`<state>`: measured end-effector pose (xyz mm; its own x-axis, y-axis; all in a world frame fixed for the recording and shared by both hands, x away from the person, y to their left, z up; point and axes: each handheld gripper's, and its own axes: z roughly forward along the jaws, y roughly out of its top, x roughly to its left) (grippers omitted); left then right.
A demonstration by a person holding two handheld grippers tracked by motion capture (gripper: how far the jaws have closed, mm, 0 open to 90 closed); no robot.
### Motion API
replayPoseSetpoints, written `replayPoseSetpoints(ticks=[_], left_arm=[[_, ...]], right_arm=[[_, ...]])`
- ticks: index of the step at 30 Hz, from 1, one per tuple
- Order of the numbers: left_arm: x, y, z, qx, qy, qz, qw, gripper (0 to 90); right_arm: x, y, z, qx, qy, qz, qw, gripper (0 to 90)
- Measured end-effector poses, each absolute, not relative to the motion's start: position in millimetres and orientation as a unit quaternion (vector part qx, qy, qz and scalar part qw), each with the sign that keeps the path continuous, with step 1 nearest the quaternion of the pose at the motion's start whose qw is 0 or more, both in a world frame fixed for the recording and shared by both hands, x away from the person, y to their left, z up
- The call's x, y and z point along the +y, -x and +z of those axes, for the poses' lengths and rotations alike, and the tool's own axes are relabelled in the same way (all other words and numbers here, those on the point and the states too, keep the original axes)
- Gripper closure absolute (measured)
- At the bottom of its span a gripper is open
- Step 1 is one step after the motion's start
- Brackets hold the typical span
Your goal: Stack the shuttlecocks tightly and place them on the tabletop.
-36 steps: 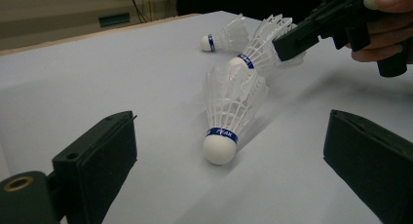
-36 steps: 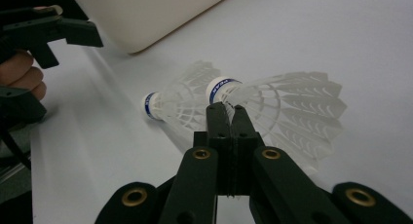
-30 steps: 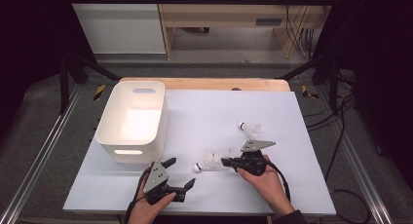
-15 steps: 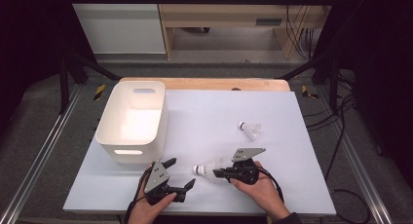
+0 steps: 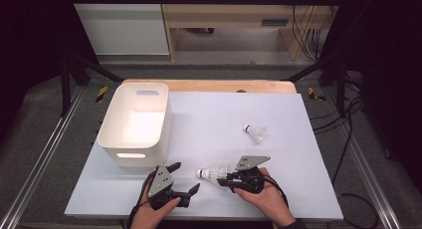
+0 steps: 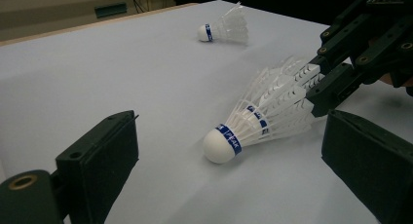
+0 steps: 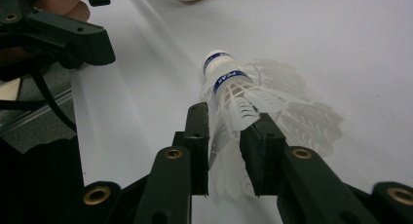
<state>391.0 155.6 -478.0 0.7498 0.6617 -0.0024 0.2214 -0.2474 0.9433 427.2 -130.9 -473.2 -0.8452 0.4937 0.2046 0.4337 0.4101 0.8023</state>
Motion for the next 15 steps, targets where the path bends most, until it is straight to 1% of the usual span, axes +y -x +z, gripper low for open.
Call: replayPoseSetpoints(ticks=[11, 15], left_arm=[[154.2, -390.9, -478.7, 0.284, -0.768, 0.198, 0.539, 6.9], [153.9, -390.6, -478.7, 0.284, -0.768, 0.198, 0.539, 7.0]], right_arm=[[-139.0, -420.6, -472.8, 0.839, -0.276, 0.468, 0.035, 62.1], [-139.4, -421.6, -473.4, 0.837, -0.279, 0.47, 0.036, 59.7]])
